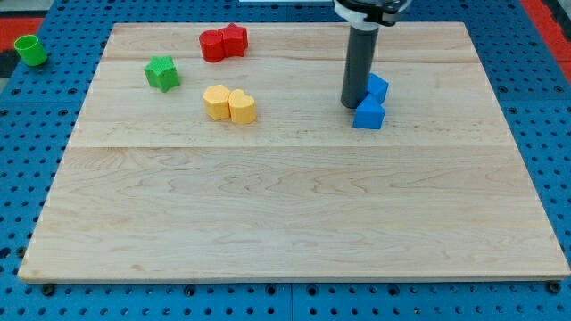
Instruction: Separate the yellow blocks
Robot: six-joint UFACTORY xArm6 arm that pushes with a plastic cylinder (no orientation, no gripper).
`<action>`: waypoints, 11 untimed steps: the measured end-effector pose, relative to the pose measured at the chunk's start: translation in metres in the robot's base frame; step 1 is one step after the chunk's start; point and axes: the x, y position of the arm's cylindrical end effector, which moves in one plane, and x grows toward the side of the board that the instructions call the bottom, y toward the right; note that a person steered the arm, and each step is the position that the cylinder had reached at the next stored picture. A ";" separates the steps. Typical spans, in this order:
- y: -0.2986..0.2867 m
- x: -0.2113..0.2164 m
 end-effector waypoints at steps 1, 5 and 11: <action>-0.053 -0.022; -0.180 -0.023; -0.105 0.095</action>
